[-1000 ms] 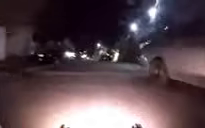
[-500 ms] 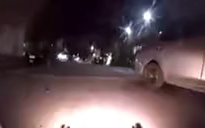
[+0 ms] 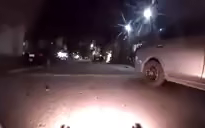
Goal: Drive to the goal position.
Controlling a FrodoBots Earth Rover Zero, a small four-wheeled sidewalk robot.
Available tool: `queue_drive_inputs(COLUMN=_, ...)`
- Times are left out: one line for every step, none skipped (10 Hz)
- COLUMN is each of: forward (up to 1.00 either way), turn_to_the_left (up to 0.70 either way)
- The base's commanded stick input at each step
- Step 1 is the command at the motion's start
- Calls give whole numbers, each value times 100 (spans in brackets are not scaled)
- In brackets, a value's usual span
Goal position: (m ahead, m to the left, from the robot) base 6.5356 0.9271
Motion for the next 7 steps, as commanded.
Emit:
queue_drive_inputs(forward=85, turn_to_the_left=-34)
queue_drive_inputs(forward=85, turn_to_the_left=-34)
queue_drive_inputs(forward=85, turn_to_the_left=-34)
queue_drive_inputs(forward=69, turn_to_the_left=-27)
queue_drive_inputs(forward=33, turn_to_the_left=-13)
queue_drive_inputs(forward=1, turn_to_the_left=0)
queue_drive_inputs(forward=13, turn_to_the_left=0)
